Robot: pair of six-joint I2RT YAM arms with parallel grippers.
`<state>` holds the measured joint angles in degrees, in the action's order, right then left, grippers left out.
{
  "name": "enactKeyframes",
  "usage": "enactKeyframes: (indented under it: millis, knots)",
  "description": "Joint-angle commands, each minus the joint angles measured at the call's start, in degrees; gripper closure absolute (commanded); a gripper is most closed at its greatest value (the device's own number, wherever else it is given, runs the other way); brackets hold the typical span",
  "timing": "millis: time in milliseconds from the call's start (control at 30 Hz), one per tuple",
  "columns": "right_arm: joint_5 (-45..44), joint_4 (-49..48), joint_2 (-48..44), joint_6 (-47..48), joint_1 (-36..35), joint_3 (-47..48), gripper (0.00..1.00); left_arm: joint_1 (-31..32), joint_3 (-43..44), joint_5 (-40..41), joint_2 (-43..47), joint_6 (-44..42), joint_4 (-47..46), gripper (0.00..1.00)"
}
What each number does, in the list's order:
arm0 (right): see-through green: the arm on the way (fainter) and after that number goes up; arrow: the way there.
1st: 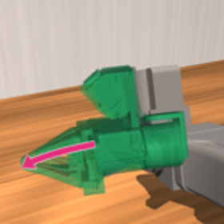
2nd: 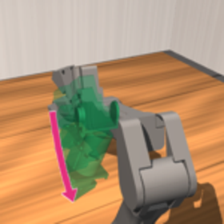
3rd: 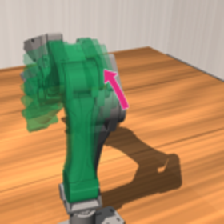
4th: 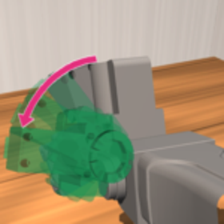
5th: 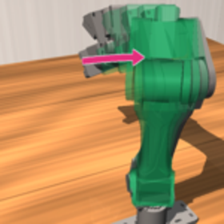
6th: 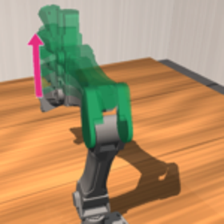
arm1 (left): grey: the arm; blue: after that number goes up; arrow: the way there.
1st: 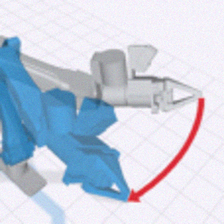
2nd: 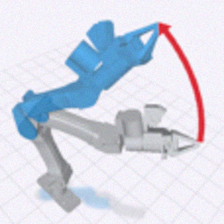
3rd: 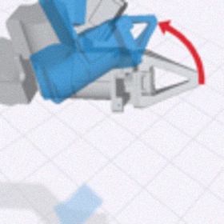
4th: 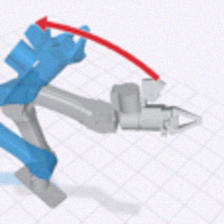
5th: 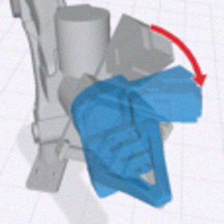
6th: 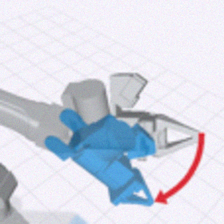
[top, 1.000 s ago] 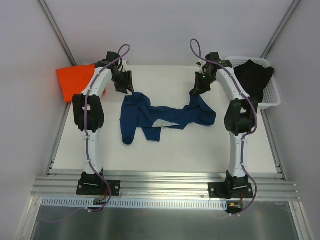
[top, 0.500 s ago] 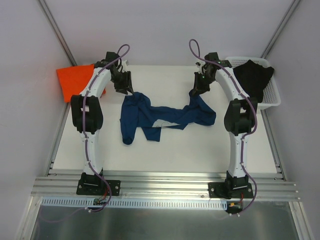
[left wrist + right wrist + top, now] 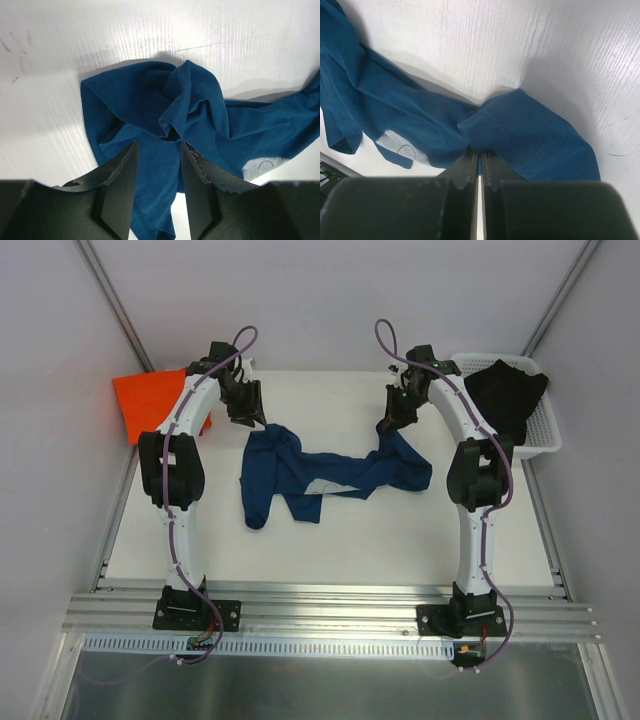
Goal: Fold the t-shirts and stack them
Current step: Flatten out the tshirt
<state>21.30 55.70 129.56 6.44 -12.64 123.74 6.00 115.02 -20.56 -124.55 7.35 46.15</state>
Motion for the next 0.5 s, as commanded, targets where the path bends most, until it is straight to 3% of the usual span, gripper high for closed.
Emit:
enactKeyframes:
  millis: [0,467]
  knots:
    - [-0.5,-0.4,-1.9,-0.2,-0.2,2.3,1.00,0.0,0.0,-0.1,0.4,0.6,0.2,0.61]
    - [-0.9,-0.4,-1.2,-0.2,-0.3,2.5,1.00,-0.5,1.8,-0.3,-3.6,0.6,0.1,0.63]
